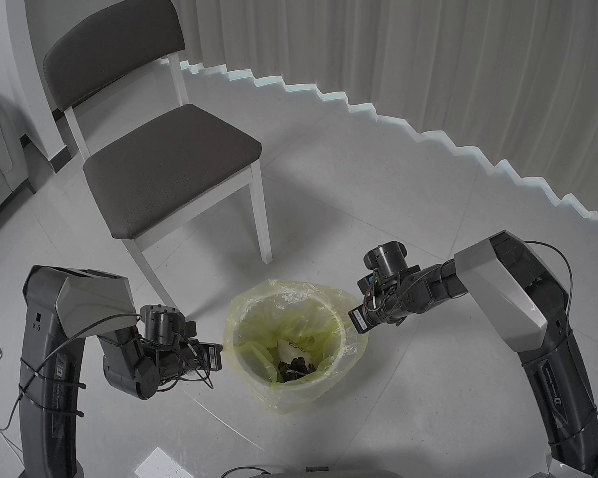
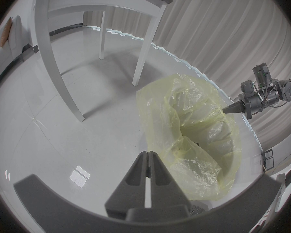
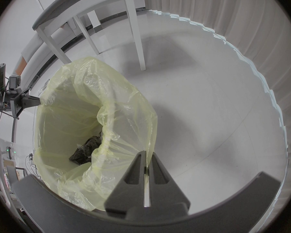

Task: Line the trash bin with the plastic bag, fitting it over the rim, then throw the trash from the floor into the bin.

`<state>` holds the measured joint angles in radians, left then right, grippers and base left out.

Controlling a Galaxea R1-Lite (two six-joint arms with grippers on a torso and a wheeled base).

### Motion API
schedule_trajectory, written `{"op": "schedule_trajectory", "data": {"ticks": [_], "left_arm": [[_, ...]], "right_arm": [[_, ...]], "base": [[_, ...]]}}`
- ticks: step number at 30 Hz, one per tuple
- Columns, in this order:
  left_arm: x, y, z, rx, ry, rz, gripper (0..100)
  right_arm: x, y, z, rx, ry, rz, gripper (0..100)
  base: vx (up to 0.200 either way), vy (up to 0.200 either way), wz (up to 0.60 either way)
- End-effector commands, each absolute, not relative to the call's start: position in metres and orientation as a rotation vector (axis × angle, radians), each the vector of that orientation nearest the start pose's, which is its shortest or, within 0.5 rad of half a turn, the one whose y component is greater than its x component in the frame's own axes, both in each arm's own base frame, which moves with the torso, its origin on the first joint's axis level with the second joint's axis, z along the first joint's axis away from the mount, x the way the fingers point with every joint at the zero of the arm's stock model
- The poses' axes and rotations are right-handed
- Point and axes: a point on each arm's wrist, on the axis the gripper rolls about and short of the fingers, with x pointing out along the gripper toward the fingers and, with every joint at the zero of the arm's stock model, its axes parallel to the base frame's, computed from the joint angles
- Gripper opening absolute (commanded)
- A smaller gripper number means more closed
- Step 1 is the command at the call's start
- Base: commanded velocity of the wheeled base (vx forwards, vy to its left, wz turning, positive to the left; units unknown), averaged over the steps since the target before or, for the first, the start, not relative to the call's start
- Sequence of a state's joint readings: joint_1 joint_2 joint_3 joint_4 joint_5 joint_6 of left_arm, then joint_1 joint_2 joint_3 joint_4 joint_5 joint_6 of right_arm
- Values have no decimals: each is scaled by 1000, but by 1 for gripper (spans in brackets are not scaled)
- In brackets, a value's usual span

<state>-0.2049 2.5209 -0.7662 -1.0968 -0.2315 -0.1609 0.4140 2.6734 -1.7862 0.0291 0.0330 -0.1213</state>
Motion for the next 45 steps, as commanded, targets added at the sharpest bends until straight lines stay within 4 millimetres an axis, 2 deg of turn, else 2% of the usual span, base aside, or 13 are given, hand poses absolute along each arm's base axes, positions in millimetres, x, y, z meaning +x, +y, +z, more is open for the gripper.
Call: {"op": "schedule_trajectory", "data": {"ticks": [1,5,9,13,15,23,24,28,34,38,41,45], "left_arm": [[361,-82,-73,-160,694,-370,0],[361,-82,-73,-160,694,-369,0],[361,-82,-73,-158,692,-369,0],[359,-81,-74,-160,693,-369,0],[359,-81,-74,-160,693,-369,0],[359,-81,-73,-160,691,-369,0],[358,-81,-73,-160,691,-369,0],[358,-80,-71,-160,688,-368,0],[350,-76,-62,-163,661,-365,0],[346,-75,-52,-164,645,-369,0],[343,-75,-48,-163,637,-371,0],[336,-74,-47,-163,631,-372,0]], "right_arm": [[461,216,-48,-310,903,494,0],[462,231,-46,-324,917,517,0],[452,236,-62,-351,995,533,0],[438,238,-88,-385,1132,540,0],[434,238,-92,-390,1167,539,0],[437,234,-86,-384,1155,525,0],[438,234,-86,-383,1156,524,100],[440,233,-78,-373,1136,519,100],[447,233,-17,-344,1016,520,100],[448,230,17,-328,950,515,100],[448,226,35,-324,920,507,100],[438,215,38,-343,948,489,100]], "base": [[0,0,0],[0,0,0],[0,0,0],[0,0,0],[0,0,0],[0,0,0],[0,0,0],[0,0,0],[0,0,0],[0,0,0],[0,0,0],[0,0,0]]}}
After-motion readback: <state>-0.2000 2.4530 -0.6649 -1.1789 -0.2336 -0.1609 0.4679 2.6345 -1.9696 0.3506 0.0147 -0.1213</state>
